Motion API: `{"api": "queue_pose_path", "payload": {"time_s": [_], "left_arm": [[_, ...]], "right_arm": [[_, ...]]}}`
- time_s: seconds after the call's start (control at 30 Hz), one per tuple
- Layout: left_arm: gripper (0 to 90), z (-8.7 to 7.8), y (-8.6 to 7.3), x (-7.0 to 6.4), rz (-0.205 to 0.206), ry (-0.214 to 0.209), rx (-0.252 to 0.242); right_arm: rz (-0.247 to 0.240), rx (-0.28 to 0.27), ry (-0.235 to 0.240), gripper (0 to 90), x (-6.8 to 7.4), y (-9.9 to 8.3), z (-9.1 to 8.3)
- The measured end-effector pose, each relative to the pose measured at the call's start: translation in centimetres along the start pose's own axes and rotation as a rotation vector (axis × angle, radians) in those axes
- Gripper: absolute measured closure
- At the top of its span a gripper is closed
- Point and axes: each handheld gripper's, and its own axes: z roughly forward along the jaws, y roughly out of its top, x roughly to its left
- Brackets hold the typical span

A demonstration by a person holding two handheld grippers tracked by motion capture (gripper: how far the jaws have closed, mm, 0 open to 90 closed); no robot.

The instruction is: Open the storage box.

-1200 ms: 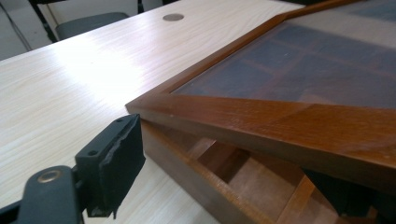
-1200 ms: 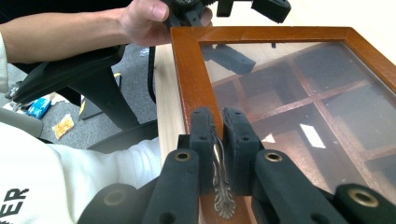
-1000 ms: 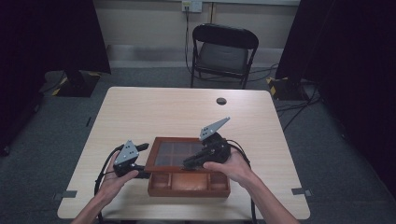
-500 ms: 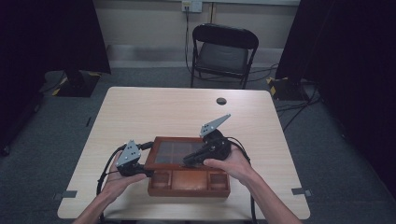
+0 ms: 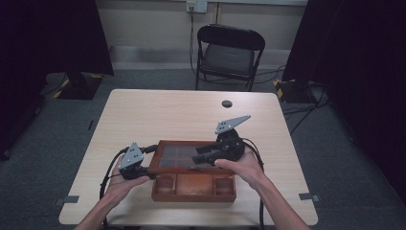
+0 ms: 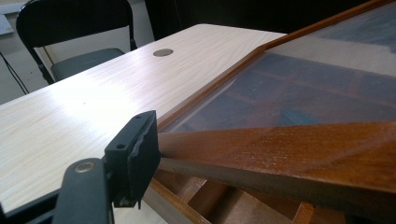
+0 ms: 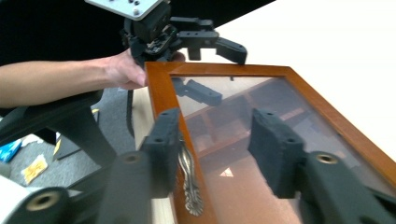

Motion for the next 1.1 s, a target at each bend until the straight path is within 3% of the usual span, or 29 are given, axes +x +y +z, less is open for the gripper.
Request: {"api": "queue_pose_path", "payload": {"time_s": [0.27,0.47,0.73,0.87,1.1], "left_arm": [[29.8,-0.1,0.3,0.1,-0.002,0.000,0.017],[29.7,0.0,0.5,0.3,-0.019,-0.012,0.018],[30.7,0.2,0.7,0.8,-0.046,-0.017,0.017],[30.4,0.3,0.8,0.9,-0.056,0.000,0.028],[30.6,0.5,0.9,1.1,-0.063,-0.012,0.029]], "right_arm": [[0.013,-0.060,-0.053,41.0,-0.2,-0.9,-1.6],[0.031,-0.098,-0.082,39.1,-0.5,-1.7,-2.6],[0.045,-0.147,-0.141,34.8,-0.6,-2.8,-5.2],[0.037,-0.159,-0.150,35.3,-0.6,-3.7,-5.9],[0.039,-0.193,-0.160,32.0,-0.6,-5.0,-6.7]]}}
